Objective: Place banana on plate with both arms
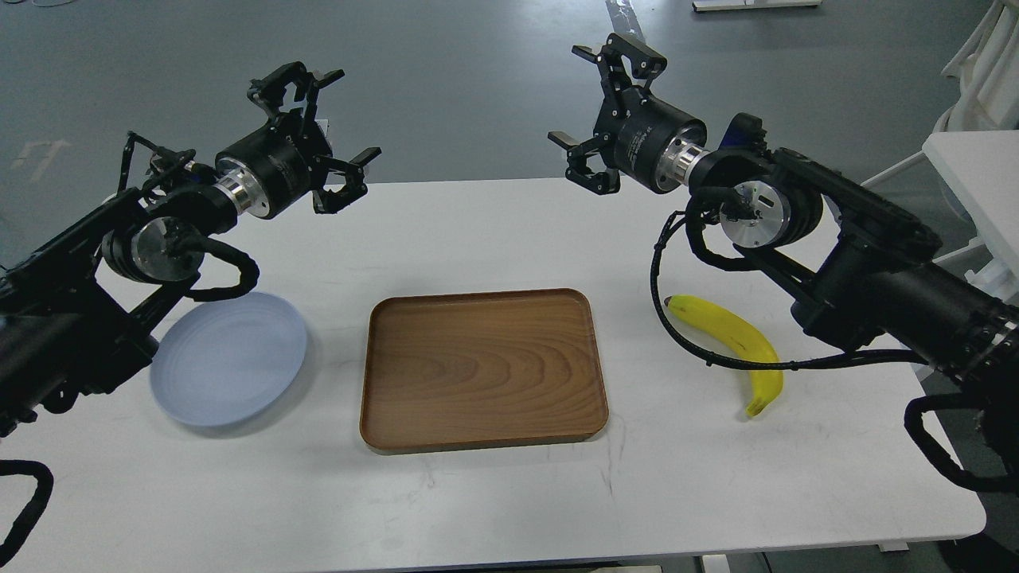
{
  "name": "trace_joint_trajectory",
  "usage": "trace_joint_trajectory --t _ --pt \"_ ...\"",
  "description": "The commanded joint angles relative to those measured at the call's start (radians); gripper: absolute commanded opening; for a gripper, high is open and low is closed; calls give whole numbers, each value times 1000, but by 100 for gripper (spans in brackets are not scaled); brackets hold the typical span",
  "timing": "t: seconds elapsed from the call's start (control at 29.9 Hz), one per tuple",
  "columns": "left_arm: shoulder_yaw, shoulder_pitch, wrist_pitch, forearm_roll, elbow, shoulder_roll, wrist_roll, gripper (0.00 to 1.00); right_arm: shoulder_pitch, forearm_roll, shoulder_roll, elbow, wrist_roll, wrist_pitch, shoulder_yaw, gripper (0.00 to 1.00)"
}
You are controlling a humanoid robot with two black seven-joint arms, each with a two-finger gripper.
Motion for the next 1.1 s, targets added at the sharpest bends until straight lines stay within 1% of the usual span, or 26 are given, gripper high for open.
trace_joint_trajectory --t 0.0,0.57,0.9,1.07 --pt "0 7 -1 0 0 1 -2 98 1 -1 4 -1 0 0 -1 100" --pt "2 11 -1 3 0 1 -2 98 3 -4 19 -4 5 -2 -3 100" --pt "9 11 -1 4 -1 0 -2 98 4 -4 17 -2 8 -25 -4 100" --pt "14 9 -18 15 -3 1 1 98 6 -4 16 -2 6 -25 -4 100"
